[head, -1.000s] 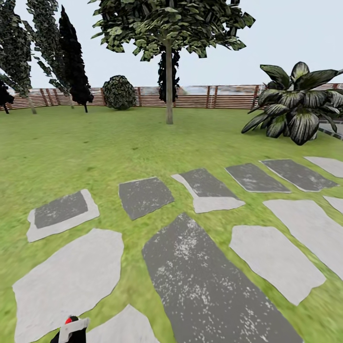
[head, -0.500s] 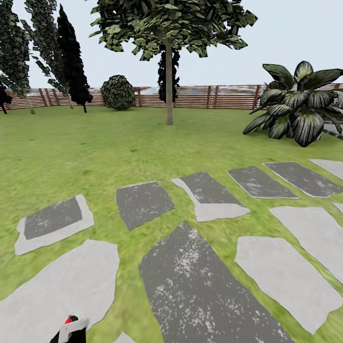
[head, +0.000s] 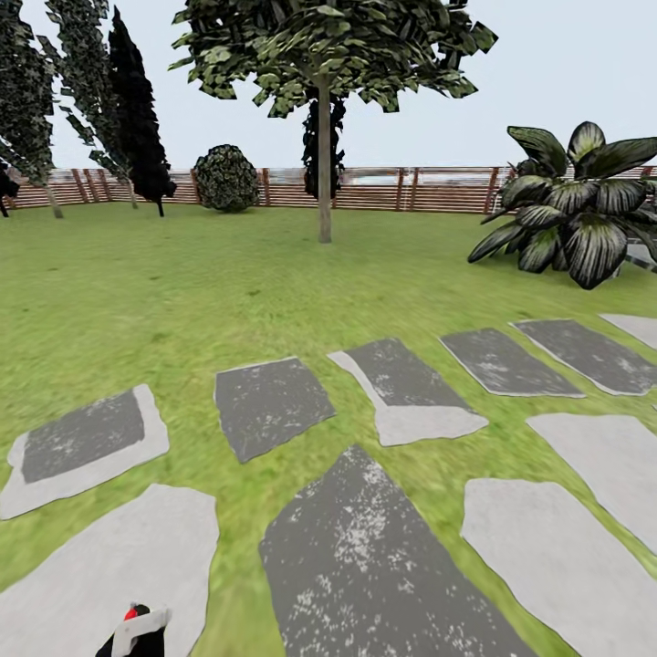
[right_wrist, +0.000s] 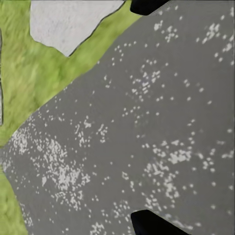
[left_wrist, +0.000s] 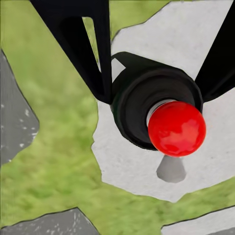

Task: In the garden, pick up the pesticide atomizer on the floor and spray pesticide onto both trees until each tree trunk is fully covered.

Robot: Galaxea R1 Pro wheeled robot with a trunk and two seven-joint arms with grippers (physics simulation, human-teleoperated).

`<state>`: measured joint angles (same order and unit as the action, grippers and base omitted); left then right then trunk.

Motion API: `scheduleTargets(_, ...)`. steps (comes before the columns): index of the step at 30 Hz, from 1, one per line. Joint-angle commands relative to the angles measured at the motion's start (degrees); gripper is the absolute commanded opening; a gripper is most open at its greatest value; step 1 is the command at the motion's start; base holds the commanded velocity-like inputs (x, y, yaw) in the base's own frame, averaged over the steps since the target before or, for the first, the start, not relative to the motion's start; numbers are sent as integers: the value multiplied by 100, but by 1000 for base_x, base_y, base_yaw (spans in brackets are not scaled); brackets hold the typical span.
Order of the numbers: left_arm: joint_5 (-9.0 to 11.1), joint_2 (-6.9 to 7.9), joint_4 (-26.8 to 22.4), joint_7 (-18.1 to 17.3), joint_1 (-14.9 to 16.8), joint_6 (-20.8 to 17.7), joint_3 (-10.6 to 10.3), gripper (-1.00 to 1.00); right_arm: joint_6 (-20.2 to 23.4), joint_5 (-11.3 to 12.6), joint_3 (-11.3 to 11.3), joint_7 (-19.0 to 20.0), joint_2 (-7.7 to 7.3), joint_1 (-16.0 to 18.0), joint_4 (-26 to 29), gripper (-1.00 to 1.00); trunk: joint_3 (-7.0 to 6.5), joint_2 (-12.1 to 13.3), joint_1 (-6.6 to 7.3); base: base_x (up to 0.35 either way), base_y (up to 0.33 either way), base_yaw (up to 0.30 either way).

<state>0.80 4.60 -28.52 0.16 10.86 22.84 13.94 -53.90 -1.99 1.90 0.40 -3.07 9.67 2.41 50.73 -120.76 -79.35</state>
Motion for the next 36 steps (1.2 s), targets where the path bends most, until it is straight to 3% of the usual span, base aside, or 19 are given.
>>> scheduleTargets(1,8,0,4,1,4,19,3,-100,-15,-21,21,4,0,2,-3,100,5,-2,-3,340,0,0)
scheduleTargets(36,7,5,4,1,1,19,3,-100,-15,-21,20,4,0,1,-3,100,5,-2,-3,340,0,0)
